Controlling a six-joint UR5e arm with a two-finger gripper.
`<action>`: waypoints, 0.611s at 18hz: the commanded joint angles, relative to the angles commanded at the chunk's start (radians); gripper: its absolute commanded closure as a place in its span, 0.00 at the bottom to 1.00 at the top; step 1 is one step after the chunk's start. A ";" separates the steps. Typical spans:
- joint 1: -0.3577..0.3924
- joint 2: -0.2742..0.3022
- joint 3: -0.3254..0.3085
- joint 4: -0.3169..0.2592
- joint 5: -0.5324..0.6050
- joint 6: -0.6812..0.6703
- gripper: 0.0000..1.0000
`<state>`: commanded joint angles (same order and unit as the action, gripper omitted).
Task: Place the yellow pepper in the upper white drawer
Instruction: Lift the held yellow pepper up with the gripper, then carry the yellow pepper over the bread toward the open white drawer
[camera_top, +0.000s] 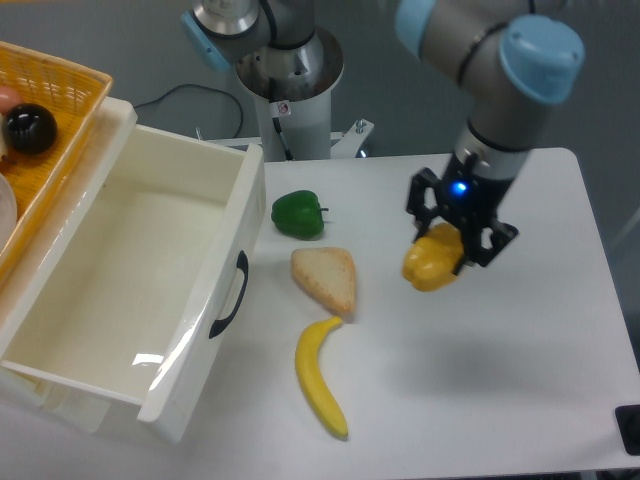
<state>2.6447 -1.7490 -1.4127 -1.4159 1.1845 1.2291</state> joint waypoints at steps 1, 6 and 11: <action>-0.012 0.026 -0.002 0.000 -0.020 -0.032 0.65; -0.092 0.097 0.000 0.006 -0.065 -0.147 0.64; -0.193 0.100 0.000 0.011 -0.063 -0.279 0.64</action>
<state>2.4516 -1.6490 -1.4128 -1.4051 1.1213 0.9501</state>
